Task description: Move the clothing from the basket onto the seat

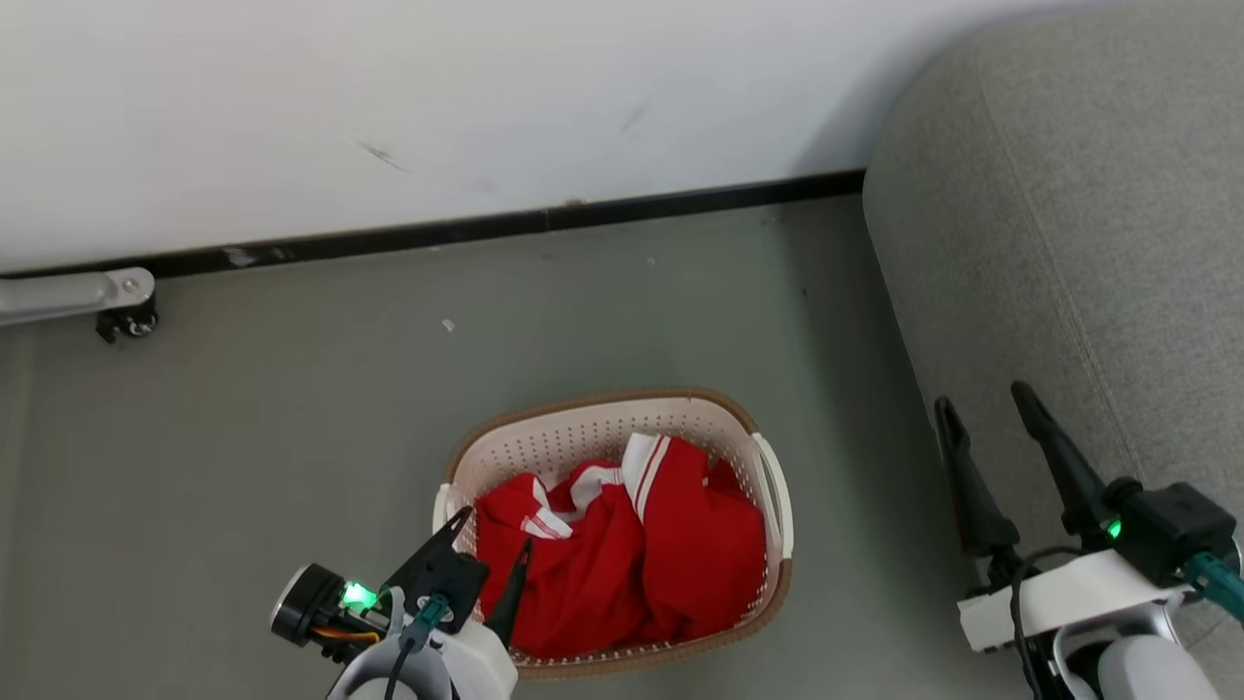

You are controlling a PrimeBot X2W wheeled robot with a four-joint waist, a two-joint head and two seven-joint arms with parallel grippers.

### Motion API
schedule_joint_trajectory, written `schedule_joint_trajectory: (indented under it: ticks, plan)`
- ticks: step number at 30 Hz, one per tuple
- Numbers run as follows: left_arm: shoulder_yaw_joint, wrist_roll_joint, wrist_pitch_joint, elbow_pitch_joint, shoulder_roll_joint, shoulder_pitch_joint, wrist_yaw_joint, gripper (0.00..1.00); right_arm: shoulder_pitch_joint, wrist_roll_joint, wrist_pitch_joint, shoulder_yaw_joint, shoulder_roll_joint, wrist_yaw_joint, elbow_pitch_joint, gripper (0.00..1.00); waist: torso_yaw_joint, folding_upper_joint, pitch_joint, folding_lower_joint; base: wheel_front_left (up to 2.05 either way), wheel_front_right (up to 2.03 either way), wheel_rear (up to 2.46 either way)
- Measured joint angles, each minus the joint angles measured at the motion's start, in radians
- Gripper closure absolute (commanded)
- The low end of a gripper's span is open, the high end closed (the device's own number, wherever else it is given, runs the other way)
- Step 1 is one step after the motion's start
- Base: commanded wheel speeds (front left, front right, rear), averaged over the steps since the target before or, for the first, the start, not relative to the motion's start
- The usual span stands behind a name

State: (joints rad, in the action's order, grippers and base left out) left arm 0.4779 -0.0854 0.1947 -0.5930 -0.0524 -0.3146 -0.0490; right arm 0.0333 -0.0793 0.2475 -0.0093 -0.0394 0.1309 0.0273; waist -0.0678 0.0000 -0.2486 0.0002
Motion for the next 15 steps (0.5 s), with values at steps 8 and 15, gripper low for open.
schedule_joint_trajectory:
  ticks: [8,15]
  plan:
    - [0.005,0.005,0.0,-0.049,0.007,-0.082,-0.001,0.0,0.084,-0.024,0.0,0.03,-0.001,0.0,0.037,0.0,-0.031,0.0,-0.102,0.0,0.0,0.0,0.0]
    - [0.016,0.01,0.0,-0.077,0.012,-0.153,-0.002,0.0,0.156,-0.05,0.0,0.051,-0.002,0.0,0.055,0.0,-0.06,0.0,-0.195,0.0,0.0,0.0,0.0]
